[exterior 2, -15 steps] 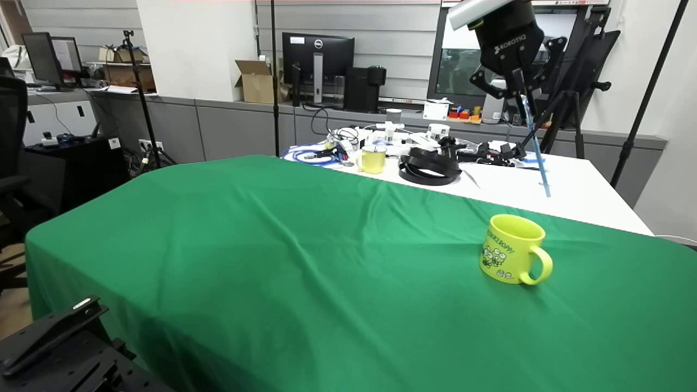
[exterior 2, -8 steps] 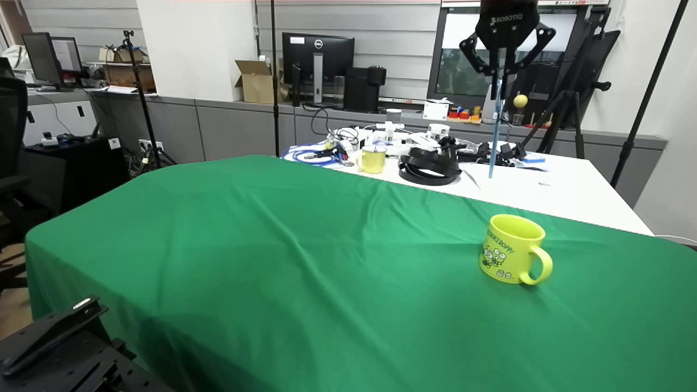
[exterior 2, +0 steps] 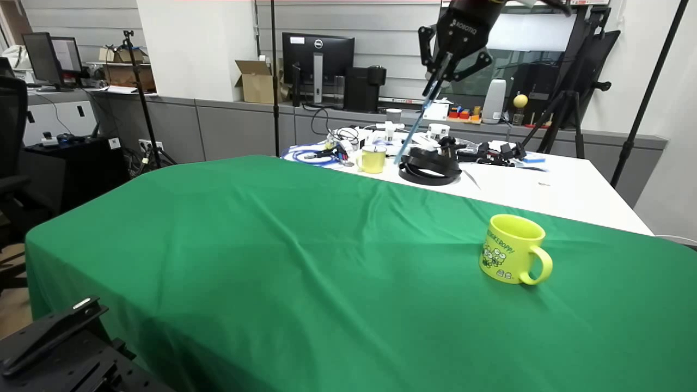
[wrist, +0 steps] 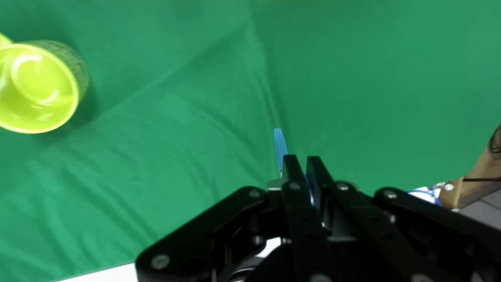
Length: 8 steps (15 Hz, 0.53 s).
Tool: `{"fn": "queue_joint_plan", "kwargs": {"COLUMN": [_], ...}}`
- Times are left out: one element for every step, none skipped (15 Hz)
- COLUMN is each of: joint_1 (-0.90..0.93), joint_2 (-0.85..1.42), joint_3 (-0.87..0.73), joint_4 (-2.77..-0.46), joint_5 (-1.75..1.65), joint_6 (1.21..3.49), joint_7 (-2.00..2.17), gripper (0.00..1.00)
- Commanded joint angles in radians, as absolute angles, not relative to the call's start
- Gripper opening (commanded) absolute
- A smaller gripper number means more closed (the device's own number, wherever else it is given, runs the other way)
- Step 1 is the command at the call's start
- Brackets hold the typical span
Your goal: Remove the scissors from the mug.
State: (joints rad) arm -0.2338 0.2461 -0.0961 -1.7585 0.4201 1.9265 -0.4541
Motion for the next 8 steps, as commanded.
{"fn": "queue_joint_plan", "kwargs": {"joint_1": [-0.261,-0.263,-0.265,-0.267,-0.27,-0.268,-0.268,-0.268], "joint_2": [0.312,0.33,0.347,0.364,0.382,0.396,0.412,0.43], "joint_3": [-0.071,-0.067,-0.064,-0.061,-0.057,-0.055,-0.054,-0.052], "joint_4": [-1.691,-1.684,-1.675,-1.669,-1.659,-1.659,-1.656,-1.656], "joint_5": [0.517,0.531,0.541,0.547,0.549,0.546,0.546,0.543], "joint_6": [1.745,1.691,1.635,1.581,1.526,1.487,1.45,1.42], "joint_7": [-0.516,-0.526,-0.533,-0.54,-0.546,-0.544,-0.549,-0.56], "gripper": [0.02,0.02,0.02,0.02,0.02,0.02,0.02,0.02]}}
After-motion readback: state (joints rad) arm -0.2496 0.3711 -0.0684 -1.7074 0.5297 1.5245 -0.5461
